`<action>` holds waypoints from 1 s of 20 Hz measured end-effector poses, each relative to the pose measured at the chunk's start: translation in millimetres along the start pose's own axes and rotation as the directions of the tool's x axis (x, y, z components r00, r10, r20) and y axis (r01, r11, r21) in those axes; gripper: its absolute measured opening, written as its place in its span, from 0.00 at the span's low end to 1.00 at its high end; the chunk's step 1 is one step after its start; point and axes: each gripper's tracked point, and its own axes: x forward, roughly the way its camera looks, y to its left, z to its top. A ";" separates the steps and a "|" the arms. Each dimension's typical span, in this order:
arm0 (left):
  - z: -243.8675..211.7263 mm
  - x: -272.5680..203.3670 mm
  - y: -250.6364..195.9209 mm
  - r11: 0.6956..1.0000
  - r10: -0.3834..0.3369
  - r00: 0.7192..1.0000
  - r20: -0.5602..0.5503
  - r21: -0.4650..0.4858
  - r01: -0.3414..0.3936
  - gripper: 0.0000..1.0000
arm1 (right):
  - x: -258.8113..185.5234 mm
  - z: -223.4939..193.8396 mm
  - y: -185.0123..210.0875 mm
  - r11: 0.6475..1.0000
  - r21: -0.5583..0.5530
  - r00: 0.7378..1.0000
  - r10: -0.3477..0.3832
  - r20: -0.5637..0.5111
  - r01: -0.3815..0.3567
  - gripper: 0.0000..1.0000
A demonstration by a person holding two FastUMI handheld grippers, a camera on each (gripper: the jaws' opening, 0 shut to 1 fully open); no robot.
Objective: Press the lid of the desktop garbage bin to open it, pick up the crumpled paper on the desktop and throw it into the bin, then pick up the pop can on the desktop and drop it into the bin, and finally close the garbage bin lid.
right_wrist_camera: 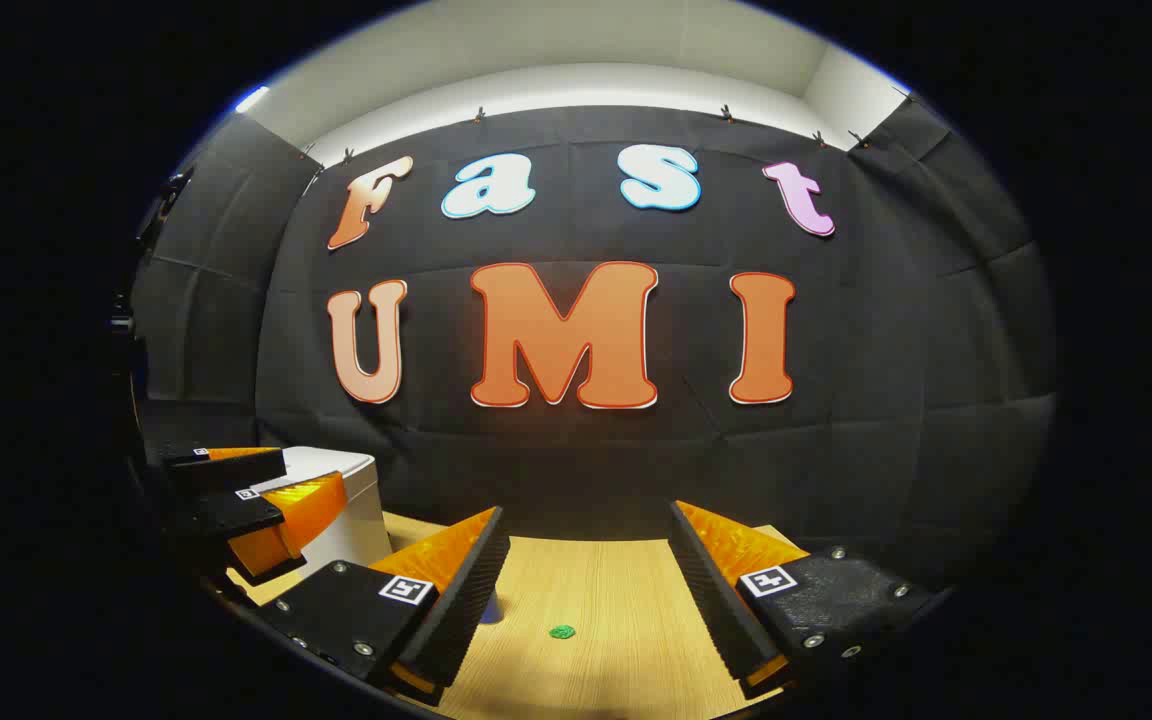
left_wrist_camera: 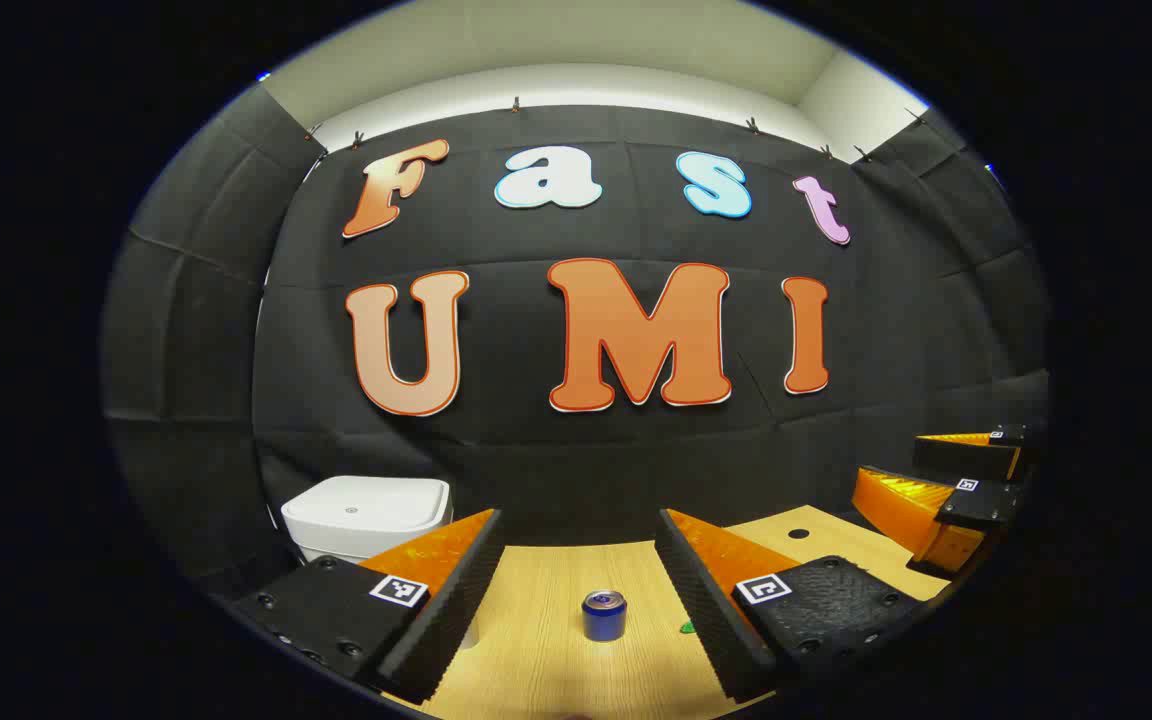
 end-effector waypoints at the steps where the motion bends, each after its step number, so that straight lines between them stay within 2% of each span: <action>1: 2.1 0.2 1.0 1.000 0.002 1.000 0.003 0.001 -0.002 0.96 | 0.4 0.4 1.4 1.000 0.001 1.000 0.003 -0.001 -0.003 0.95; 12: -0.8 3.9 1.6 1.000 0.002 1.000 0.001 -0.002 -0.002 0.96 | 1.5 2.0 3.0 1.000 0.021 1.000 0.004 0.003 -0.004 0.95; 13: -0.9 4.1 2.7 1.000 0.004 1.000 0.000 -0.003 -0.004 0.99 | 1.7 2.7 3.3 1.000 0.025 1.000 0.002 0.004 -0.002 0.95; 14: -0.9 4.9 3.1 1.000 0.006 1.000 0.003 -0.004 -0.006 0.96 | 3.1 0.2 1.8 1.000 0.018 1.000 -0.004 0.001 0.004 0.95; 18: -1.0 3.7 6.7 1.000 0.018 1.000 0.005 -0.006 -0.017 0.96 | 4.7 -6.6 -2.2 1.000 0.009 0.999 -0.018 -0.027 0.018 0.95; 19: -1.6 5.5 6.2 1.000 0.016 1.000 0.003 -0.006 -0.016 0.99 | 5.4 -6.9 -2.2 1.000 0.006 0.999 -0.020 -0.028 0.020 0.95; 20: -2.2 5.8 5.6 1.000 0.015 1.000 0.003 -0.006 -0.015 0.96 | 5.7 -7.2 -1.8 1.000 0.002 0.999 -0.020 -0.029 0.020 0.95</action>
